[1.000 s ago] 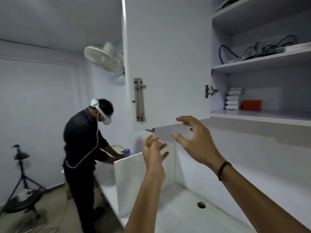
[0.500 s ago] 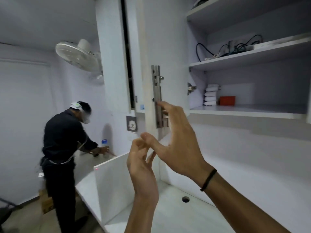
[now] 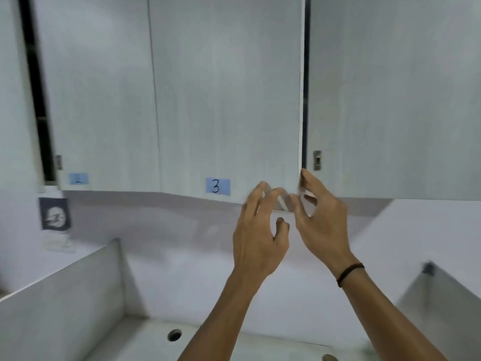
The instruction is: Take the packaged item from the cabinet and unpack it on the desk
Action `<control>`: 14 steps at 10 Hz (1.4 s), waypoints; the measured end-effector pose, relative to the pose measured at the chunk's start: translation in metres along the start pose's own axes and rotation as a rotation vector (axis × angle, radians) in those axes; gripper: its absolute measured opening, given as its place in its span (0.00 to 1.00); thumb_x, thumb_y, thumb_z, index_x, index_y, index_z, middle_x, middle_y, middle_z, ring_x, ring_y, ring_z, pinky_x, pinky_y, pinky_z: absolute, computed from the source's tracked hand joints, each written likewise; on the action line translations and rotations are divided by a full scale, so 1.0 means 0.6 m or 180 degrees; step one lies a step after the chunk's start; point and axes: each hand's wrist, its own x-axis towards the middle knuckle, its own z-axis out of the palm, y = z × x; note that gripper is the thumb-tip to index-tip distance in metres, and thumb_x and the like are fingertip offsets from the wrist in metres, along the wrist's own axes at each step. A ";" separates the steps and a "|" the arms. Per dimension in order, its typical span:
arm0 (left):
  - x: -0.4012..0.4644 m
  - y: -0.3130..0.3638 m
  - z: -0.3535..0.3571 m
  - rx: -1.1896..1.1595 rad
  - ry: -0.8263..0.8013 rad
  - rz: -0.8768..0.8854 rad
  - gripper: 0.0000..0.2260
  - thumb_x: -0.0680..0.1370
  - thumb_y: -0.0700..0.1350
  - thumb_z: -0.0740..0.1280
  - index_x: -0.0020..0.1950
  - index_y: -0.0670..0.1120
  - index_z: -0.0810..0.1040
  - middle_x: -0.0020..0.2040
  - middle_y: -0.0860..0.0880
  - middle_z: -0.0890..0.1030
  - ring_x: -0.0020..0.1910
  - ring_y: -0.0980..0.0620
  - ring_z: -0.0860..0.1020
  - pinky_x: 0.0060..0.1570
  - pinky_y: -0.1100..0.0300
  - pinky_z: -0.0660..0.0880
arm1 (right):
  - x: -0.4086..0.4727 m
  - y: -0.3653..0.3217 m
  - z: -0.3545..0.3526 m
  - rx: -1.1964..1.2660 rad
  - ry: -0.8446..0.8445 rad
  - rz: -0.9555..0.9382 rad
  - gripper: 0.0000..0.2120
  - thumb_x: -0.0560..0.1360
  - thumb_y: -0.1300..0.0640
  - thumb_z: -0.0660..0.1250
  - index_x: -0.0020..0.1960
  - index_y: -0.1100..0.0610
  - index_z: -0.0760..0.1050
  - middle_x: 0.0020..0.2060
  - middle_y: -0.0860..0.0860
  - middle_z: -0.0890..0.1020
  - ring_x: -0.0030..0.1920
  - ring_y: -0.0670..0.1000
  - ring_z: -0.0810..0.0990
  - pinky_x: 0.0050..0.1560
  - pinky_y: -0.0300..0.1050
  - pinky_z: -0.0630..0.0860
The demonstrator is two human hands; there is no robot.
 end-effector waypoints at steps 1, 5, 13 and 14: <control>0.028 -0.009 0.047 0.0359 -0.0014 0.0005 0.30 0.73 0.44 0.65 0.75 0.57 0.69 0.79 0.52 0.65 0.76 0.50 0.65 0.56 0.50 0.79 | 0.022 0.052 -0.002 -0.0746 -0.0232 -0.0097 0.26 0.80 0.52 0.68 0.75 0.57 0.69 0.63 0.51 0.82 0.63 0.51 0.79 0.63 0.38 0.71; 0.102 -0.058 0.100 0.1254 -0.0577 0.0144 0.32 0.71 0.47 0.69 0.75 0.56 0.67 0.79 0.48 0.66 0.73 0.44 0.69 0.55 0.45 0.76 | 0.079 0.114 0.034 -0.1991 -0.0003 0.0032 0.29 0.73 0.53 0.75 0.72 0.53 0.70 0.71 0.53 0.73 0.69 0.56 0.74 0.68 0.56 0.72; 0.150 0.021 0.009 0.1046 -0.0782 0.0707 0.34 0.75 0.47 0.68 0.79 0.43 0.62 0.79 0.43 0.66 0.78 0.45 0.63 0.76 0.45 0.61 | 0.087 0.039 -0.116 -0.2291 -0.0761 -0.0332 0.33 0.73 0.45 0.71 0.74 0.55 0.66 0.70 0.51 0.74 0.71 0.55 0.71 0.68 0.52 0.69; 0.145 0.042 0.003 0.1028 -0.0738 0.0658 0.33 0.75 0.47 0.68 0.79 0.43 0.61 0.79 0.44 0.66 0.78 0.46 0.63 0.76 0.46 0.61 | 0.082 0.033 -0.138 -0.2242 -0.0806 -0.0245 0.33 0.73 0.45 0.70 0.74 0.55 0.66 0.71 0.51 0.73 0.71 0.55 0.70 0.68 0.51 0.69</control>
